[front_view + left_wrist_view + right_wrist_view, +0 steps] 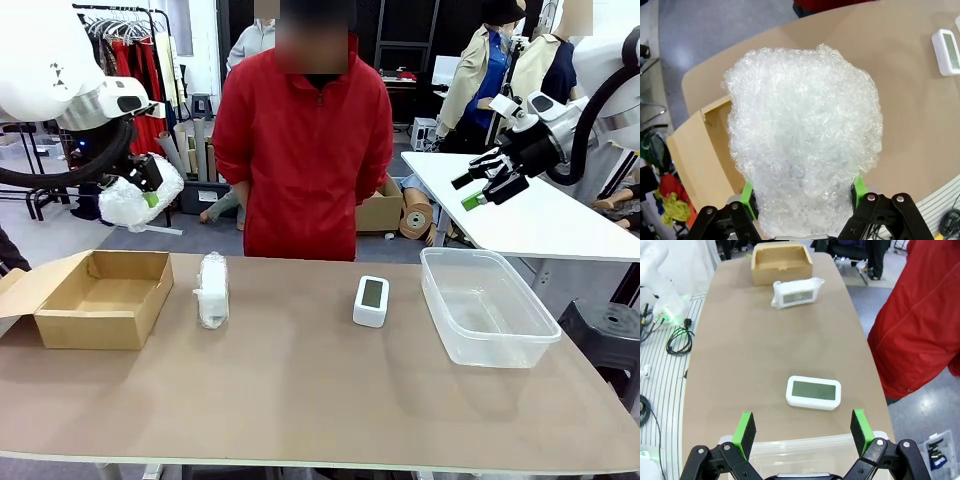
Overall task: Separate and place wrapped and unwrapped clocks.
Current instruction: If the picked Digital clock is wrapped, place it in the Package Box ; if not, place it in the Organizing box.
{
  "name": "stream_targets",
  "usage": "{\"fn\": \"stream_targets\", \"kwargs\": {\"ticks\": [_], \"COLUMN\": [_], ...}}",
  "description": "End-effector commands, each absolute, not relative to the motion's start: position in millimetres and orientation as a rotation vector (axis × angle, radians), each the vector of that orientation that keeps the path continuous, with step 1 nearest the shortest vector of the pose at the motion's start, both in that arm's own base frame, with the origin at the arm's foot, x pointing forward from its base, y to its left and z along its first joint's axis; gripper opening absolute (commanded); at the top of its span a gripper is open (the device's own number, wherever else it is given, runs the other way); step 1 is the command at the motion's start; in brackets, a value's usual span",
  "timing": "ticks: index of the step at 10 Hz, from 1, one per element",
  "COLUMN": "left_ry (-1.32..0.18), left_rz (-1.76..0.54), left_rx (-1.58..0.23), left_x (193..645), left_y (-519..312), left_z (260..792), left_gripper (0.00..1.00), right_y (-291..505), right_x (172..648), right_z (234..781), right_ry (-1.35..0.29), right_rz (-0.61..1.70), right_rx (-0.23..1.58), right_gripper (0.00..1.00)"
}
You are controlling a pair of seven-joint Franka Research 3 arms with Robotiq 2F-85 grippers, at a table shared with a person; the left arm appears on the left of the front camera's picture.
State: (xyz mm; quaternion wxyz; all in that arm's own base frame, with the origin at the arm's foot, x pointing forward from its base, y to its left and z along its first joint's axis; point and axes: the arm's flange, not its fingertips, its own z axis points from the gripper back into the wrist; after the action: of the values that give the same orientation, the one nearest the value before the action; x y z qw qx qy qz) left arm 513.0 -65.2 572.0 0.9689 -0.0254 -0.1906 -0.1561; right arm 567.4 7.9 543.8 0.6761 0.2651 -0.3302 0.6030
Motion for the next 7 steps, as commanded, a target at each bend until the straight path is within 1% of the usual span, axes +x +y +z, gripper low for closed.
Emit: {"fn": "stream_targets", "kwargs": {"ticks": [1,6,7], "left_ry": [-0.392,-0.385,-0.331], "left_rz": [-0.309,-0.315,-0.282], "left_rx": [-0.049,-0.051,-0.064], "left_x": [512.0,513.0,512.8], "left_y": [-62.2,-65.2,-61.7], "left_z": [574.6,572.1,566.7], "left_gripper": [0.0,0.0,0.0], "right_y": [8.1,8.1,8.1], "right_x": [567.7,567.7,567.7], "right_z": [545.4,545.4,545.4], "right_ry": [-0.746,-0.746,-0.746], "right_rz": [1.357,1.357,1.357], "right_rx": [0.591,0.591,0.591], "right_gripper": [1.0,1.0,1.0]}}
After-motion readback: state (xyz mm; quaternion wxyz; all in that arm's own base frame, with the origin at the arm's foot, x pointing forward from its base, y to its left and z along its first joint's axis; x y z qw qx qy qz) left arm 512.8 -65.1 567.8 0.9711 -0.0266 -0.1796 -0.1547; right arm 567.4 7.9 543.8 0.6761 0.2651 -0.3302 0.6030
